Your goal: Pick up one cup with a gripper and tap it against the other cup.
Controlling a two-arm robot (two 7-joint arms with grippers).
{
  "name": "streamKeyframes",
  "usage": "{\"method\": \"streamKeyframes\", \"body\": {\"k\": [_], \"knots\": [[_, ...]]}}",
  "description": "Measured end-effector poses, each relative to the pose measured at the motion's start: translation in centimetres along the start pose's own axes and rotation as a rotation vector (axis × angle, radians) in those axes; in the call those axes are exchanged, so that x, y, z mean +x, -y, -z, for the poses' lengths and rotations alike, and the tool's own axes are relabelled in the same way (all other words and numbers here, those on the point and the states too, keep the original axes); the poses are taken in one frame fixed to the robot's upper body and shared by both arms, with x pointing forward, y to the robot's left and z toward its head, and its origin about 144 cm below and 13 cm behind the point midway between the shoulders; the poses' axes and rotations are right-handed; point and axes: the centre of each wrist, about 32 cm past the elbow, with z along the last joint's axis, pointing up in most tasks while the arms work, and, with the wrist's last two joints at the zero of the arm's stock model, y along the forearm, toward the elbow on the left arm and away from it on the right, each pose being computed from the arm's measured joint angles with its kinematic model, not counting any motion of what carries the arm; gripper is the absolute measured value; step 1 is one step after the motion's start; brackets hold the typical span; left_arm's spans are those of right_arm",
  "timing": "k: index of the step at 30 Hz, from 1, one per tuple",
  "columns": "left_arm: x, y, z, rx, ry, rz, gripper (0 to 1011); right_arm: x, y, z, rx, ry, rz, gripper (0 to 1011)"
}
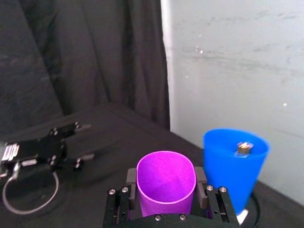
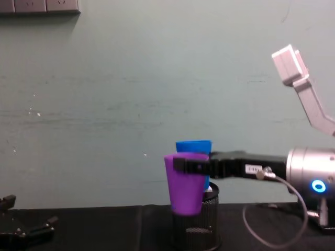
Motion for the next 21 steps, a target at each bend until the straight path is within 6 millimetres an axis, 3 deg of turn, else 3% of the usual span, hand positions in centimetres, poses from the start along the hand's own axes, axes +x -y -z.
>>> {"method": "streamKeyframes", "body": {"k": [21], "knots": [[0.0, 0.0, 0.0, 0.000, 0.000, 0.000, 1000, -3.2, 4.5, 0.4, 0.015, 0.047, -0.041, 724]]}}
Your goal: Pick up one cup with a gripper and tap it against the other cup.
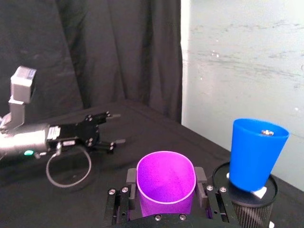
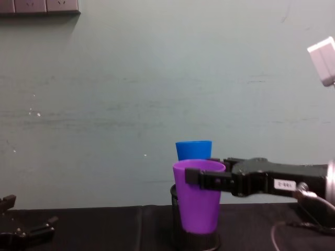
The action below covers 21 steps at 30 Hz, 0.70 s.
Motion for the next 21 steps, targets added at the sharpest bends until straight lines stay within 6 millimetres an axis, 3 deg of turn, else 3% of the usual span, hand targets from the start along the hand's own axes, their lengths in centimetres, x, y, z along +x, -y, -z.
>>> {"method": "streamKeyframes", "body": {"k": [7, 21], "knots": [[0.0, 0.0, 0.0, 0.000, 0.000, 0.000, 1000, -1.7, 1.4, 0.9, -0.012, 0.038, -0.006, 724], [0.0, 0.0, 0.0, 0.000, 0.000, 0.000, 1000, -4.4, 3.1, 6.2, -0.023, 0.031, 0.044, 724]]}}
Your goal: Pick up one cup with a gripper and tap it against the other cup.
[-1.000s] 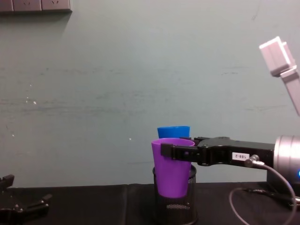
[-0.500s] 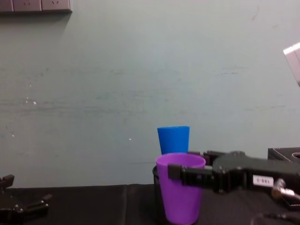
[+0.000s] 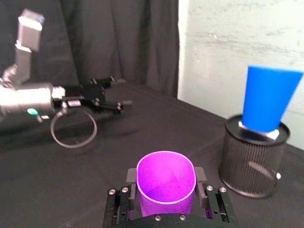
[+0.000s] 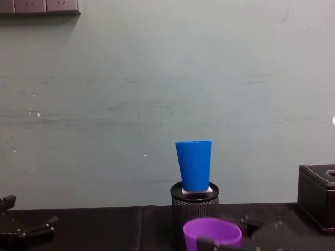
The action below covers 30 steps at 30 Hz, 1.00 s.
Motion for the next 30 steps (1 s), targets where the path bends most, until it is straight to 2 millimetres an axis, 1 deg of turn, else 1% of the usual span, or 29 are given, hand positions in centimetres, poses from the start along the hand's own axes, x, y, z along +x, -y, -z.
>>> {"method": "streamKeyframes", "body": {"k": [4, 5, 9, 17, 30], "knots": [[0.0, 0.0, 0.0, 0.000, 0.000, 0.000, 1000, -0.4, 0.0, 1.7, -0.015, 0.012, 0.027, 724], [0.0, 0.0, 0.0, 0.000, 0.000, 0.000, 1000, -0.4, 0.0, 1.7, -0.015, 0.012, 0.027, 724], [0.0, 0.0, 0.0, 0.000, 0.000, 0.000, 1000, -0.8, 0.0, 2.8, -0.017, 0.019, 0.038, 724], [0.0, 0.0, 0.0, 0.000, 0.000, 0.000, 1000, -1.0, 0.0, 3.4, -0.003, 0.024, 0.044, 724], [0.0, 0.0, 0.0, 0.000, 0.000, 0.000, 1000, -0.9, 0.1, 3.6, 0.004, 0.020, 0.041, 724]]}}
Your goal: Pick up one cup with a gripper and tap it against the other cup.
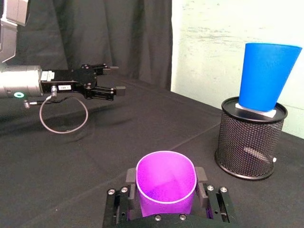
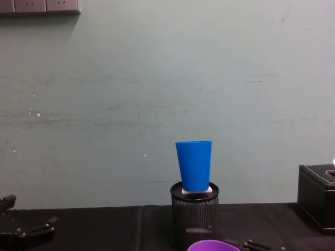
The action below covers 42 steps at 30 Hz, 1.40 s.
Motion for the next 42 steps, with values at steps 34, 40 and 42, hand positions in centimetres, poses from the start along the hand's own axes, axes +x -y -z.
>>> {"method": "streamKeyframes", "body": {"k": [34, 40, 42], "knots": [[0.0, 0.0, 0.0, 0.000, 0.000, 0.000, 1000, 0.7, 0.9, -1.7, 0.163, -0.022, 0.076, 1002], [0.0, 0.0, 0.0, 0.000, 0.000, 0.000, 1000, 0.4, 1.7, -2.8, 0.118, -0.028, 0.281, 1002], [0.0, 0.0, 0.0, 0.000, 0.000, 0.000, 1000, 0.1, 1.6, -2.9, 0.050, -0.033, 0.370, 1002]]}}
